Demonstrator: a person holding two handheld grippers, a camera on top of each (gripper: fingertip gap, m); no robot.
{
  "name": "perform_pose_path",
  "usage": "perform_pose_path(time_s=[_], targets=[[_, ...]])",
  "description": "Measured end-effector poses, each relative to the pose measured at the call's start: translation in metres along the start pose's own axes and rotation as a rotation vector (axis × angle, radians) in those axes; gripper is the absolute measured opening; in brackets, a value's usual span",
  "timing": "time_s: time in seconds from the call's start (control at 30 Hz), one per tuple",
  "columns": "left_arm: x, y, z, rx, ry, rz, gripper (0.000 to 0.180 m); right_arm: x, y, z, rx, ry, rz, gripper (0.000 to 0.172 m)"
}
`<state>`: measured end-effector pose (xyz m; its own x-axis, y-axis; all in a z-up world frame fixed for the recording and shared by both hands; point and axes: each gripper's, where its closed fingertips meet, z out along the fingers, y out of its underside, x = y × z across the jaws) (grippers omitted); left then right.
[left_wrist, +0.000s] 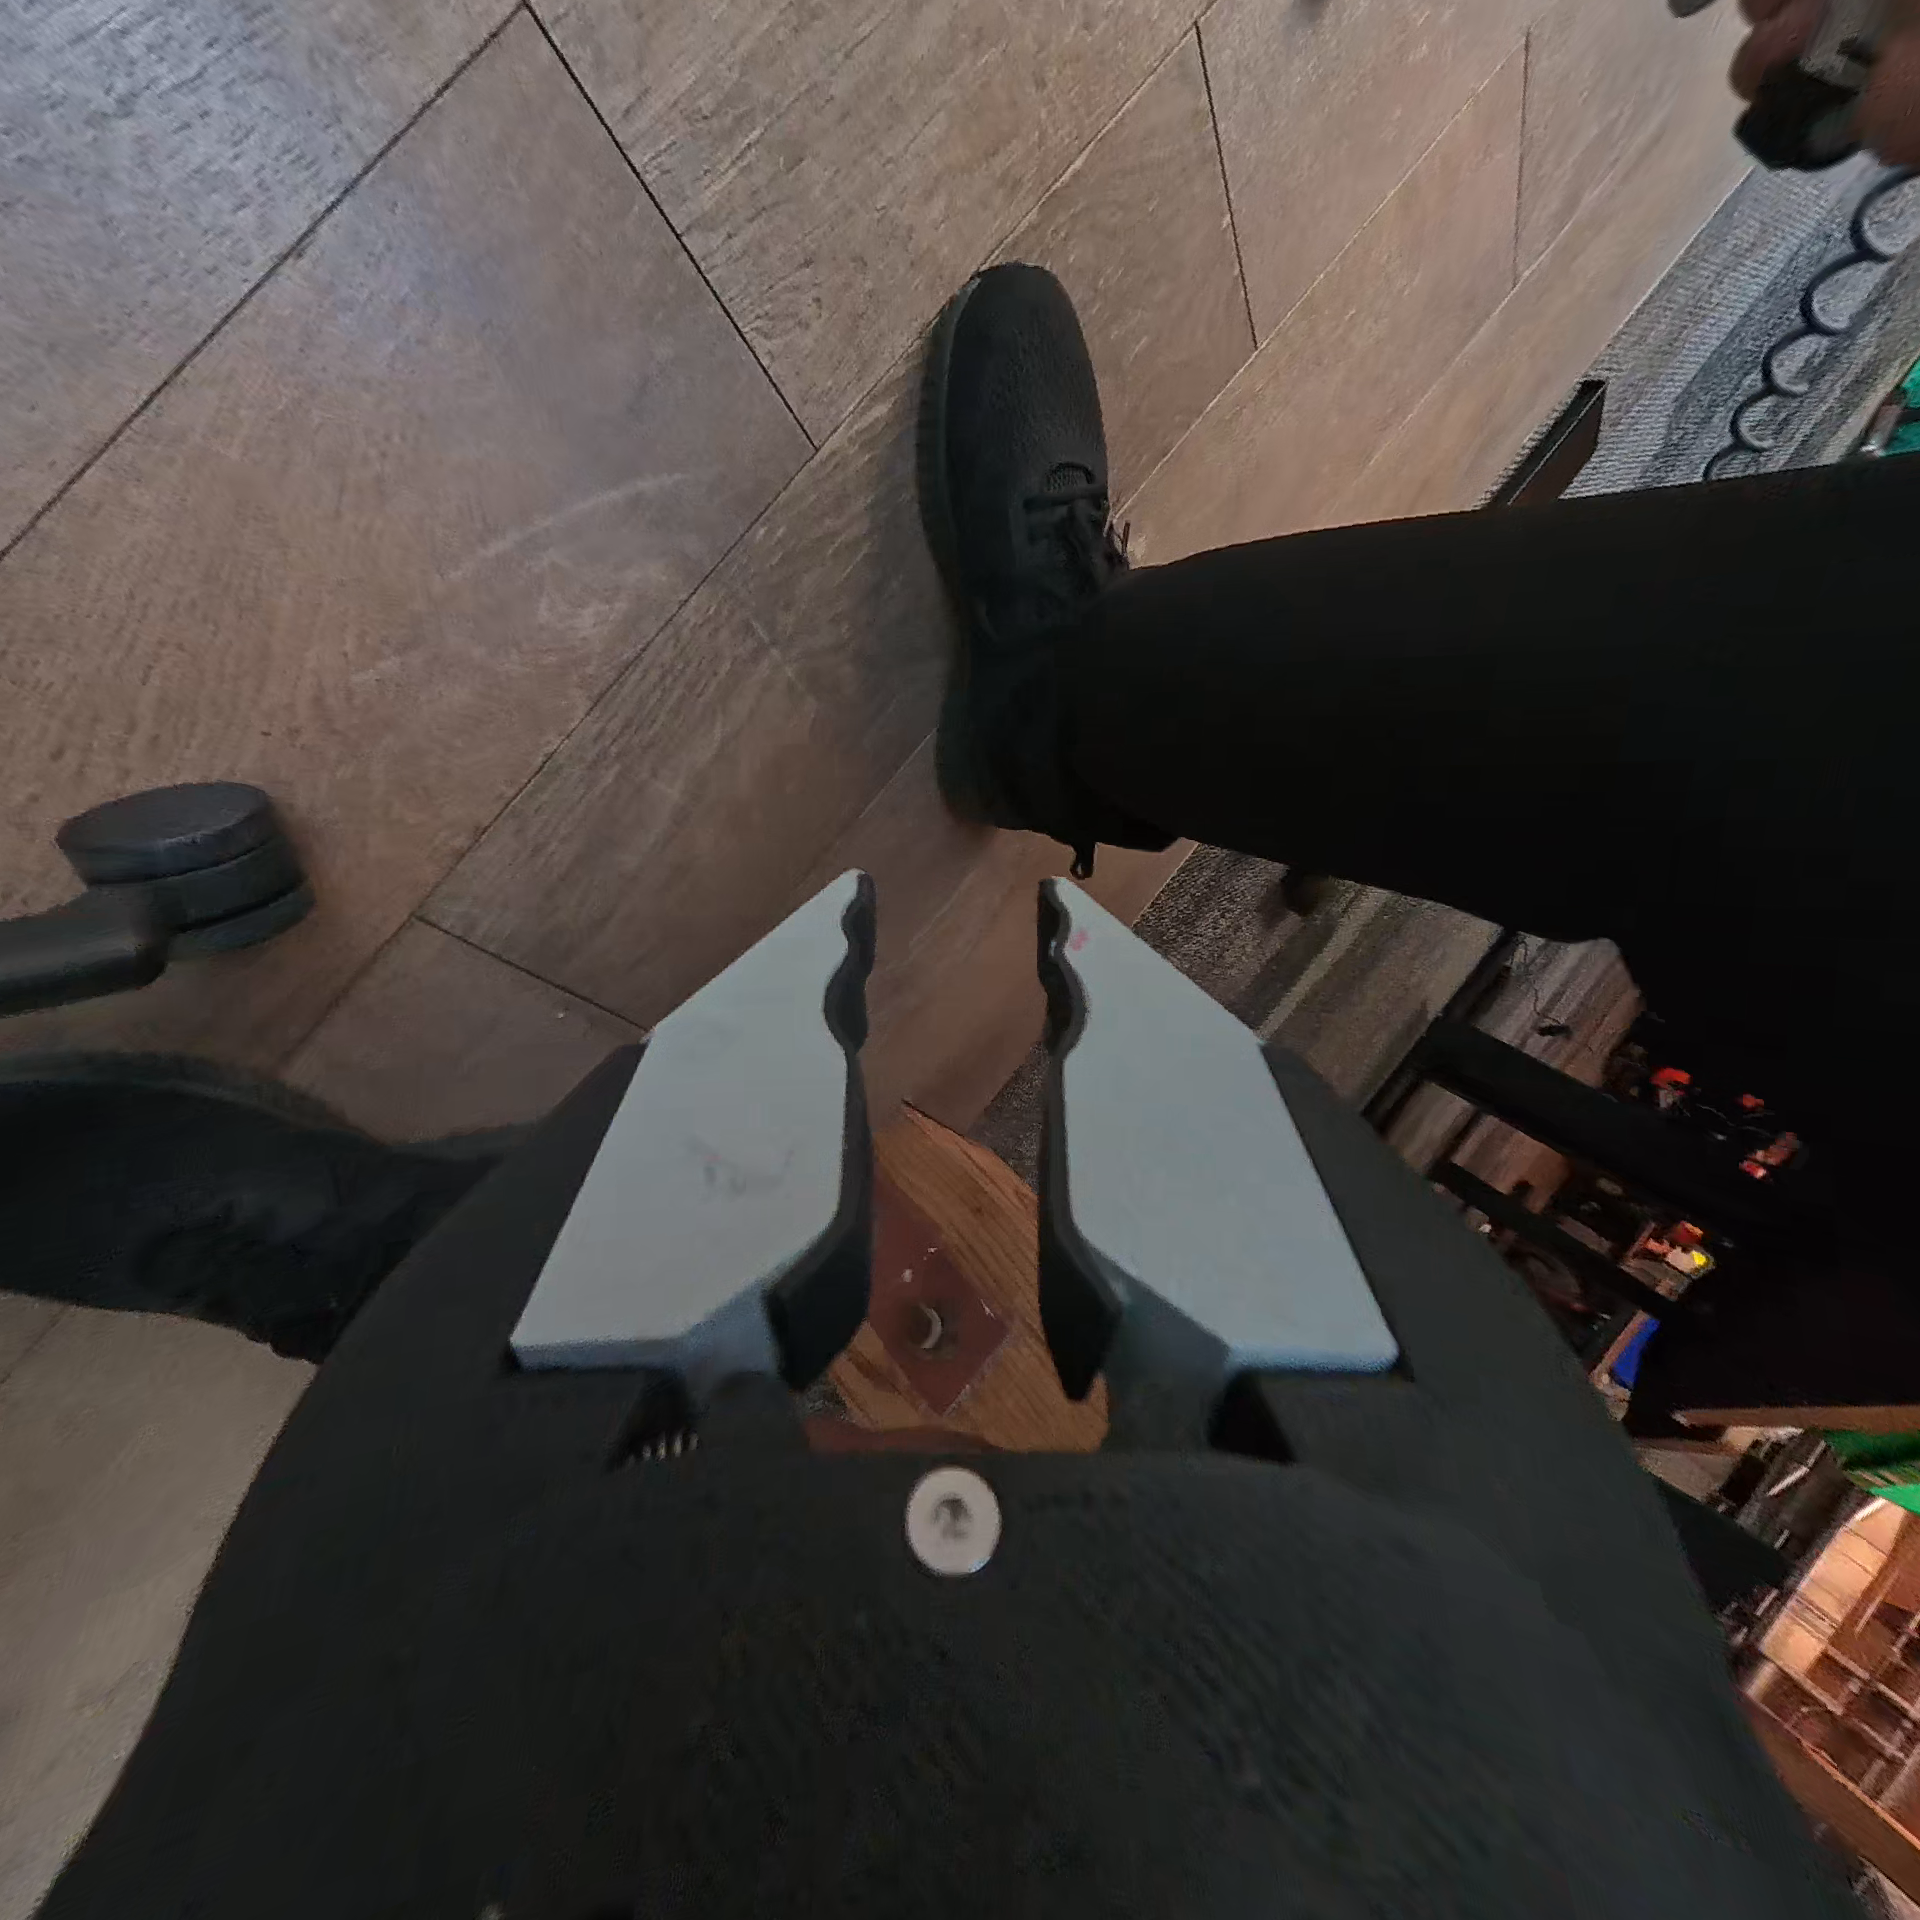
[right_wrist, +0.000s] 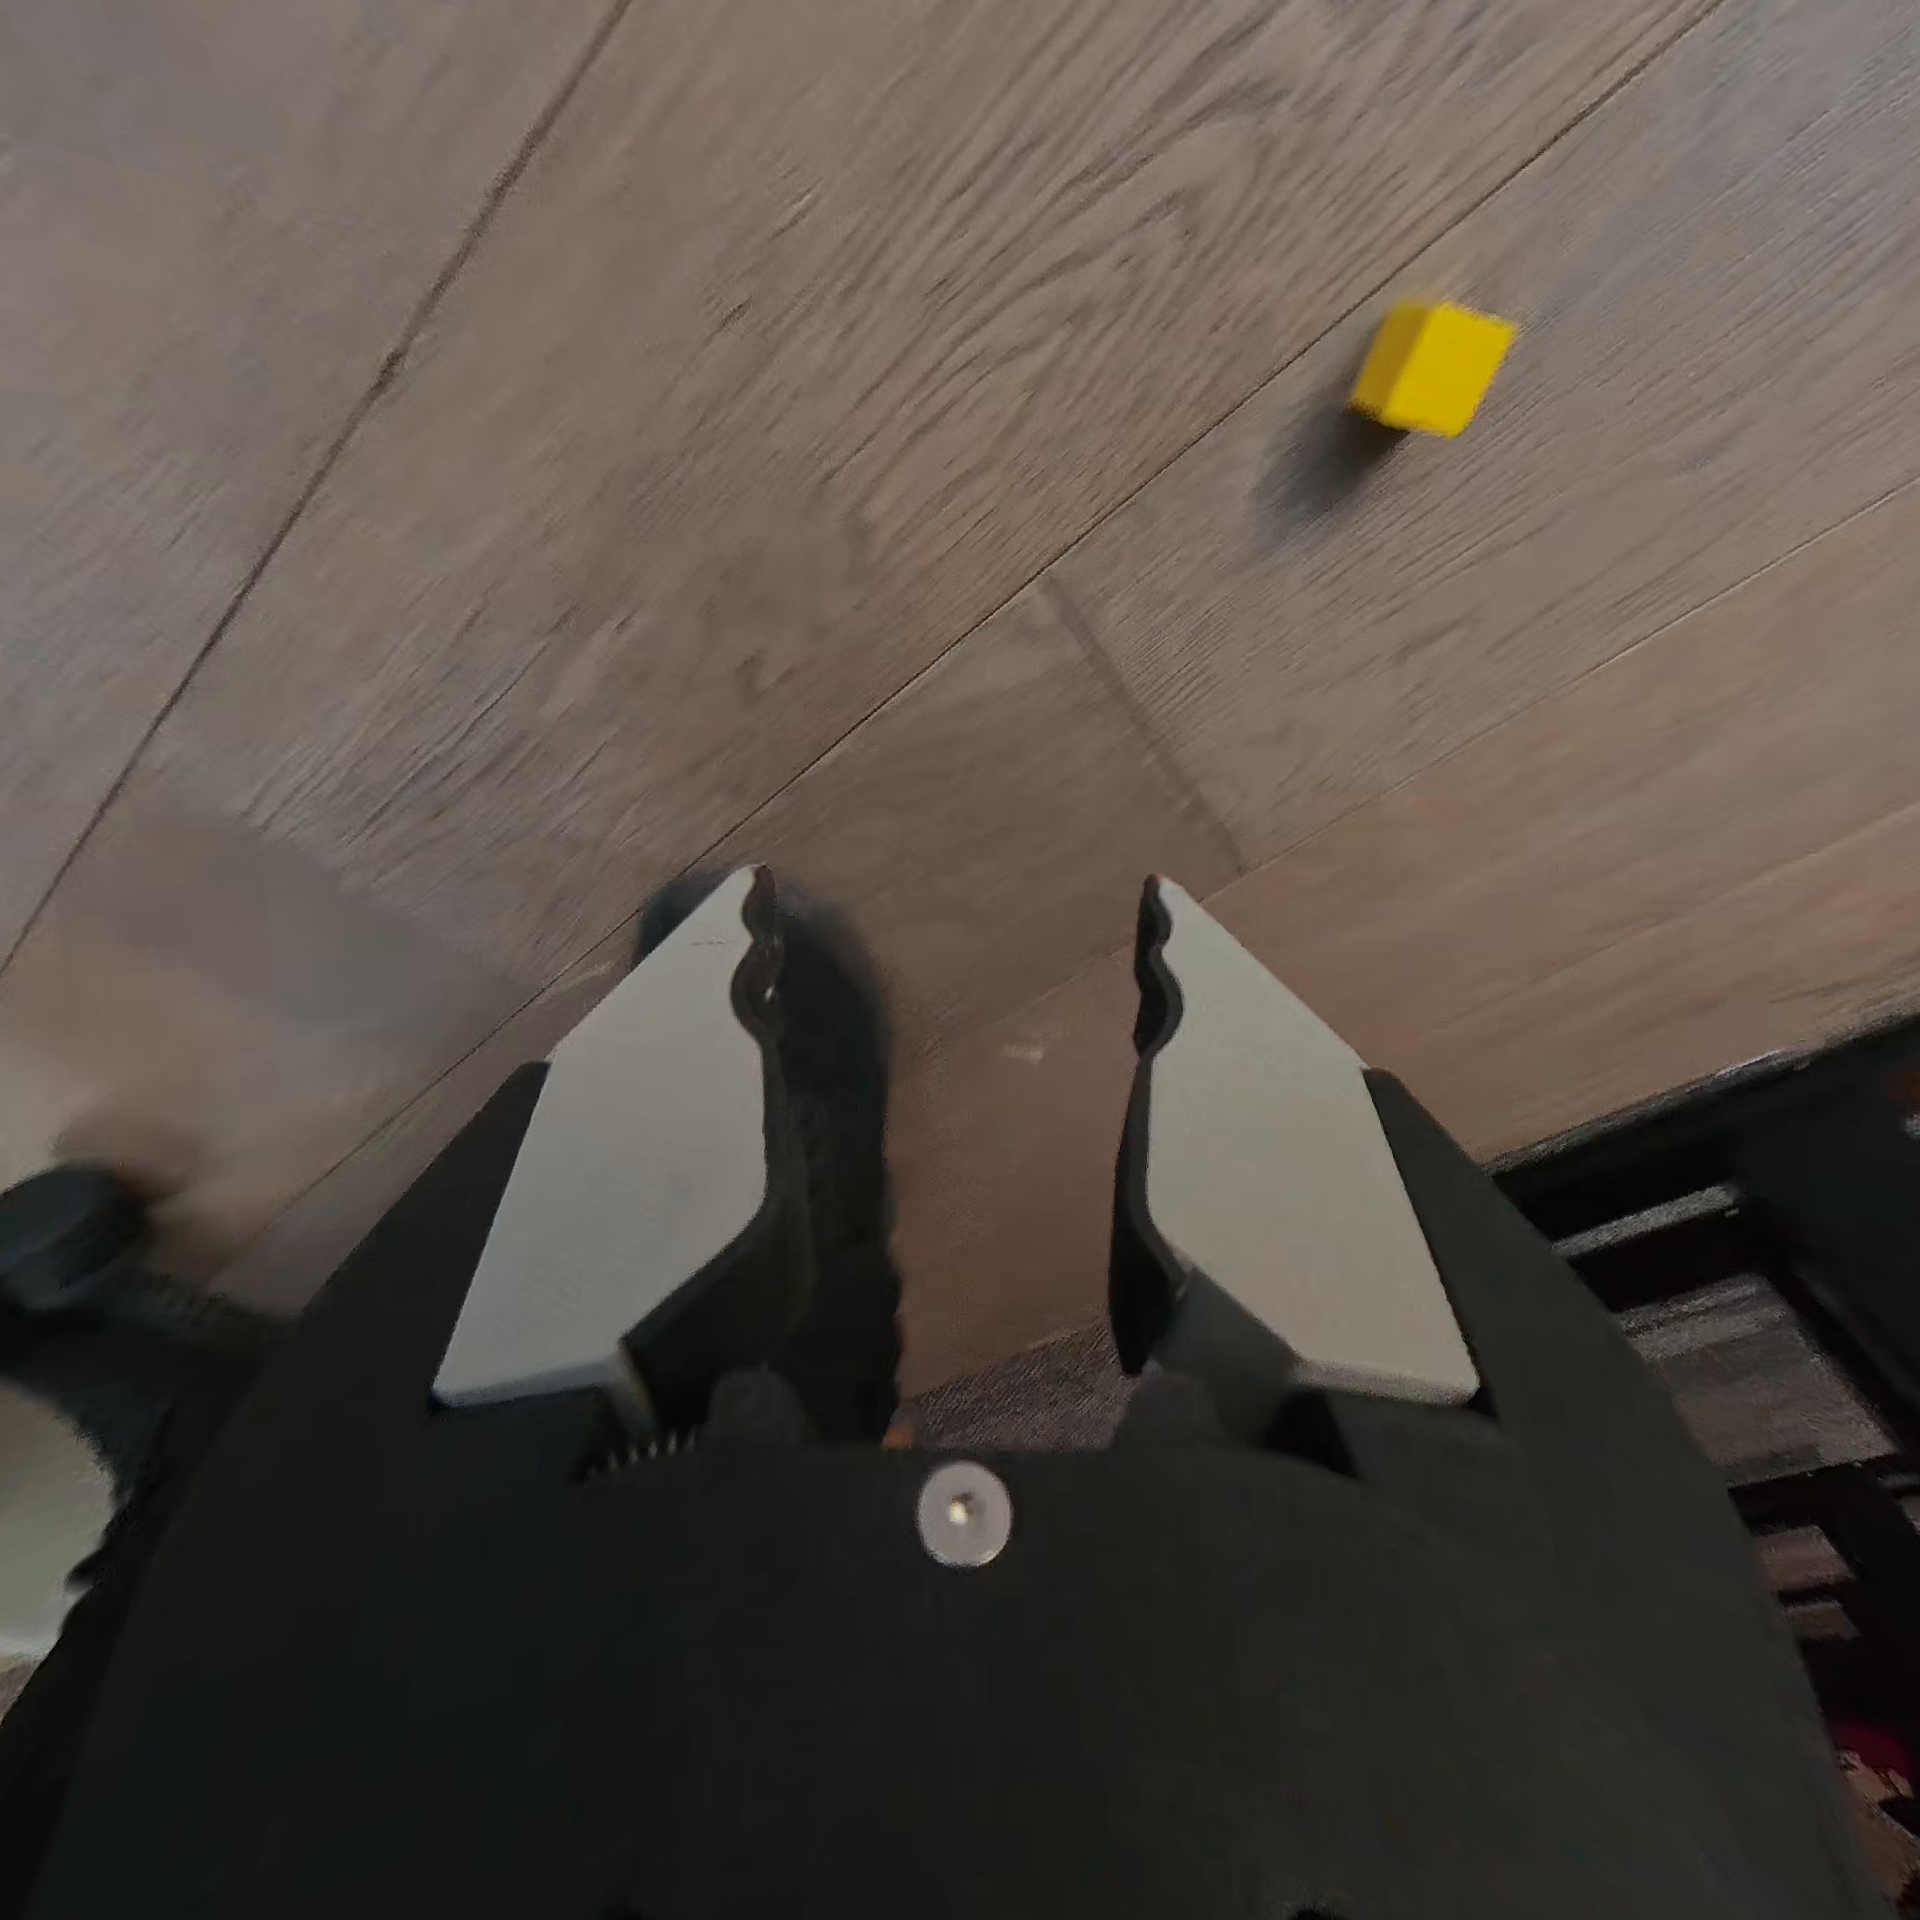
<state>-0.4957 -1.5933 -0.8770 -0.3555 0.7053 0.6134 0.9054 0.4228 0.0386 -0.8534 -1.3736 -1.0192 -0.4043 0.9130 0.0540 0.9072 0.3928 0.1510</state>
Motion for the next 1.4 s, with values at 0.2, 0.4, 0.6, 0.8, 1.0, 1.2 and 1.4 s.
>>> perform_pose_path(time_s=[0.2, 0.4, 0.6, 0.8, 1.0, 1.2, 1.4], targets=[[-0.023, 0.008, -0.013, -0.126, -0.064, 0.0, 0.024, 0.096, -0.065, 0.075, -0.026, 0.022, 0.062, 0.058], [-0.024, -0.022, -0.018, -0.159, -0.081, 0.024, 0.023, 0.131, -0.09, 0.136, -0.099, 0.097, 0.014, 0.044], [-0.008, -0.023, -0.013, -0.153, -0.035, 0.11, 0.017, 0.129, -0.079, 0.15, -0.12, 0.072, 0.054, 0.023], [-0.013, -0.006, -0.015, -0.186, 0.009, 0.044, 0.011, 0.071, -0.064, 0.136, -0.086, 0.025, -0.03, 0.023], [0.032, -0.013, -0.018, -0.112, 0.08, 0.145, 0.009, -0.036, 0.002, 0.063, -0.025, -0.135, 0.03, 0.023], [0.058, 0.024, -0.034, -0.117, -0.022, 0.256, 0.006, -0.177, 0.105, -0.119, 0.002, -0.285, -0.103, 0.023], [0.063, 0.064, -0.164, -0.267, -0.135, 0.48, 0.007, -0.246, 0.2, -0.332, 0.056, -0.392, -0.425, 0.023]])
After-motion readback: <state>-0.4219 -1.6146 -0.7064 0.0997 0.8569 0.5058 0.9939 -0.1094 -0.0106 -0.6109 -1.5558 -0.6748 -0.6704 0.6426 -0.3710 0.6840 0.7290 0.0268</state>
